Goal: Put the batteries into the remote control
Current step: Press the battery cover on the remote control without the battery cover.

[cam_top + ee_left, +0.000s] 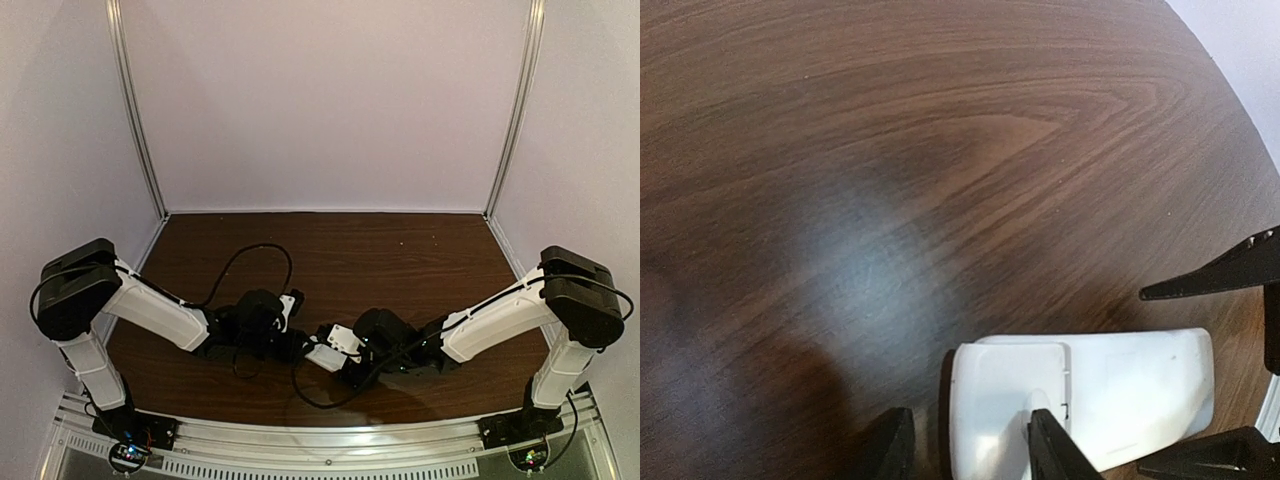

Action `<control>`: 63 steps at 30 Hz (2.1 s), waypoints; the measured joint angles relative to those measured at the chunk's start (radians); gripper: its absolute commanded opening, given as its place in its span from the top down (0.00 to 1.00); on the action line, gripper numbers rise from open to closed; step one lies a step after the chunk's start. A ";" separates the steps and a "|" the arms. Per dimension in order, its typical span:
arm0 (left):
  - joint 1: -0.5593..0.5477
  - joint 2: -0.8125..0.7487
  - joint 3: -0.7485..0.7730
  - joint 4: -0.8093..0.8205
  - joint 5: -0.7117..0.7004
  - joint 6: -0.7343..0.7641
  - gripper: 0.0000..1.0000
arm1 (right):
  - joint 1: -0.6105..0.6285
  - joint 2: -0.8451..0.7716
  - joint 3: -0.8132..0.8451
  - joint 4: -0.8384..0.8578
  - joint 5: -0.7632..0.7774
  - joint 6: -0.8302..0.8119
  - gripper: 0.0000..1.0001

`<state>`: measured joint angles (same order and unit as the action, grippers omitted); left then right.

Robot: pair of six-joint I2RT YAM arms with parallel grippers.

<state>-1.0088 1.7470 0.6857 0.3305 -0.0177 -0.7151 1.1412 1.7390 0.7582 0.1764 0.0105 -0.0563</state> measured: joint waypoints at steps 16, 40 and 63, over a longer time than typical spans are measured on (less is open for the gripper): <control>-0.012 0.025 0.024 0.010 0.035 -0.002 0.75 | -0.003 0.008 0.004 0.005 -0.014 -0.001 0.26; -0.021 0.047 -0.024 0.143 0.031 -0.071 0.82 | -0.004 0.025 0.017 0.010 -0.010 0.019 0.43; 0.011 -0.097 -0.039 -0.009 0.060 0.047 0.31 | -0.021 0.024 0.015 0.021 -0.065 -0.053 0.48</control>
<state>-0.9974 1.6497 0.6468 0.3218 0.0418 -0.6685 1.1202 1.7634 0.7731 0.1978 -0.0544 -0.1097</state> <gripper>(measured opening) 0.635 0.591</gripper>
